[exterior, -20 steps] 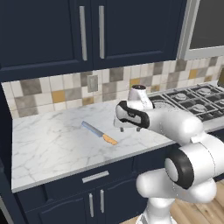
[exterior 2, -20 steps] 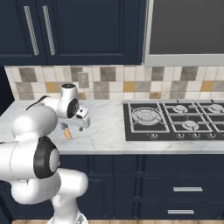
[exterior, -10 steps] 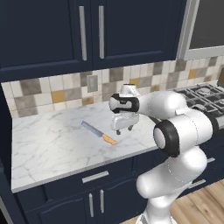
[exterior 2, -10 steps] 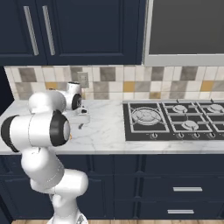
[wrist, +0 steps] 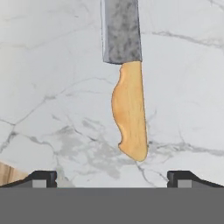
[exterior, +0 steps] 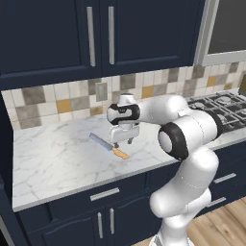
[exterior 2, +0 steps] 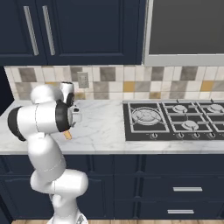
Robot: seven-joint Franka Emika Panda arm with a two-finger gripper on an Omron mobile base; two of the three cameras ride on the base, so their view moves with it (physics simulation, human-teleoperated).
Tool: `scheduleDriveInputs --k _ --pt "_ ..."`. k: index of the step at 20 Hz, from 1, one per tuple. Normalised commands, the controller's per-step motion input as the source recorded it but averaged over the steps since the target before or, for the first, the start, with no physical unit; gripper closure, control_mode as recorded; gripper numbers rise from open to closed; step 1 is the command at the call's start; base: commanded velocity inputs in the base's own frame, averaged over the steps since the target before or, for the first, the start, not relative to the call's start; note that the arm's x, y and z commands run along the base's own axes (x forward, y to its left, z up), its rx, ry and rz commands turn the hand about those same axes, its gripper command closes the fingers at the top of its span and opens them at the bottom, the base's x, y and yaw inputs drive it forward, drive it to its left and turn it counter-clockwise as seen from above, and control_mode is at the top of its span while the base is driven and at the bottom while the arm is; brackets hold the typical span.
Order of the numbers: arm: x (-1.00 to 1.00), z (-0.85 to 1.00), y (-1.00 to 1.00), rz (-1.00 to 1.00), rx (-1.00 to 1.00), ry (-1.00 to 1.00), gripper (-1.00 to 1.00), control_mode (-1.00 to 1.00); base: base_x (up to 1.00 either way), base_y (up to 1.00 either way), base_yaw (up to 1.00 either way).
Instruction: Move the cutting board and knife to the sink. Then move spray from the cabinet to the counter.
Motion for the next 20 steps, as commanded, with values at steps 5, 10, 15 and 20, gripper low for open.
scheduleDriveInputs --k 5,10,15,20 --pt "0.50 -0.40 0.05 -0.16 -0.04 -0.02 -1.00 -1.00 0.00 0.00 0.00" --pt "0.48 -0.38 0.00 -0.12 -0.05 -0.01 -1.00 -1.00 0.00 0.00 0.00" --pt "0.21 -0.30 0.19 -0.08 -0.04 0.00 -1.00 -1.00 0.00 0.00 0.00" --pt "0.00 -0.03 0.50 -0.02 0.00 0.00 -1.00 -1.00 0.00 0.00 0.00"
